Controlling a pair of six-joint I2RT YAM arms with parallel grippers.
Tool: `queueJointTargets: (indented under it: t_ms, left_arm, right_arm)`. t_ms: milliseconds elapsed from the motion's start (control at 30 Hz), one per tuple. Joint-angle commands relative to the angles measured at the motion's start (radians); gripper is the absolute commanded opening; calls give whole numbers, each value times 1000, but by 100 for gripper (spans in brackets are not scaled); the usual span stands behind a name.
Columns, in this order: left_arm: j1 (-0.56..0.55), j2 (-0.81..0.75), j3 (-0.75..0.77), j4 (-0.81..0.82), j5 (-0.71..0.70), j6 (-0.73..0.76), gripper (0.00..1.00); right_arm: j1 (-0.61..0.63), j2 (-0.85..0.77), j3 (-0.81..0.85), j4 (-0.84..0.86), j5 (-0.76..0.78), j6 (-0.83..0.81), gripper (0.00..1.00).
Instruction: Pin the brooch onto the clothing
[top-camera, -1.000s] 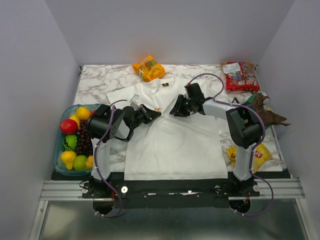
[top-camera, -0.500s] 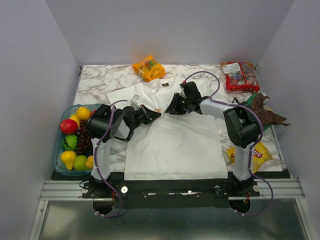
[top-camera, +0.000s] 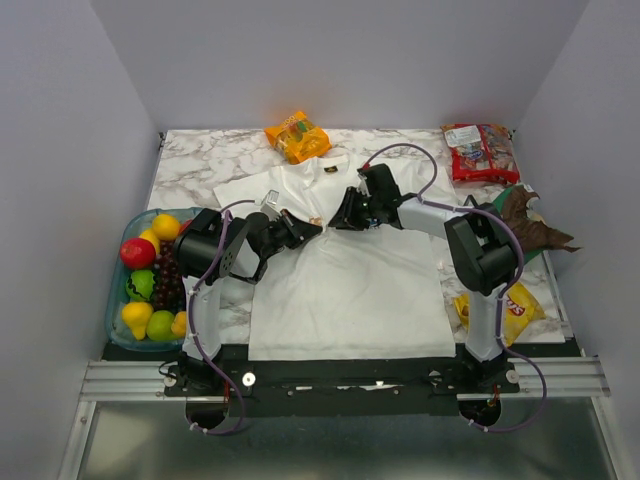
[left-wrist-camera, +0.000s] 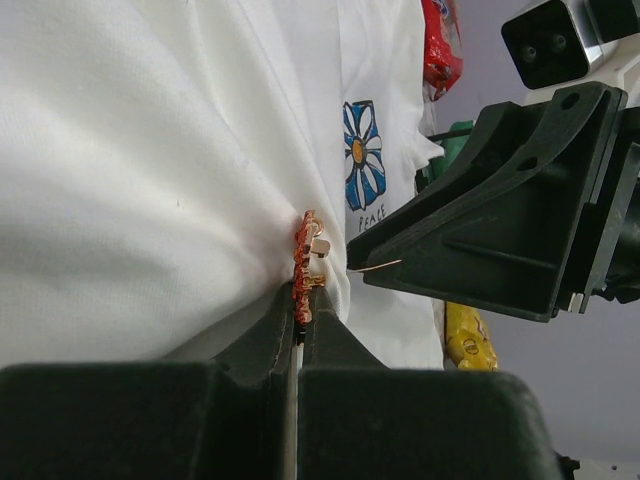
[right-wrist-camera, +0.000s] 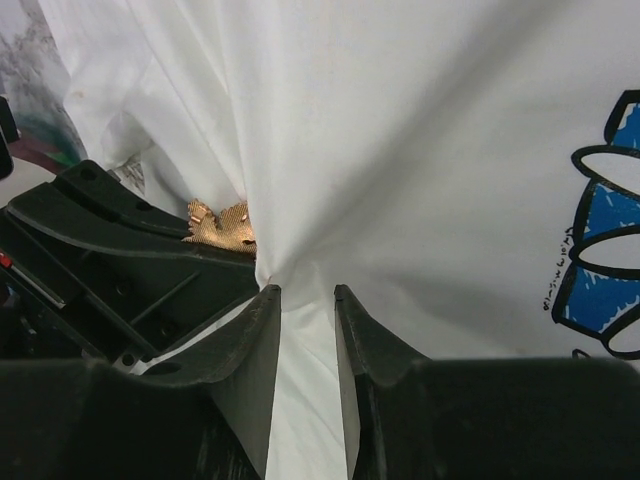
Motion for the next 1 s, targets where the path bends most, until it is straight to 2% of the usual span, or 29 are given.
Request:
queueJointTargets:
  t_ms: [0,967]
  left_arm:
    - [1,11,9,5,27,23,0]
    - [0,16,12,16,30,13,0]
  right_arm:
    - [13,32,35,32,-23,15,36]
    - [34,80,89,35,-45,47,34]
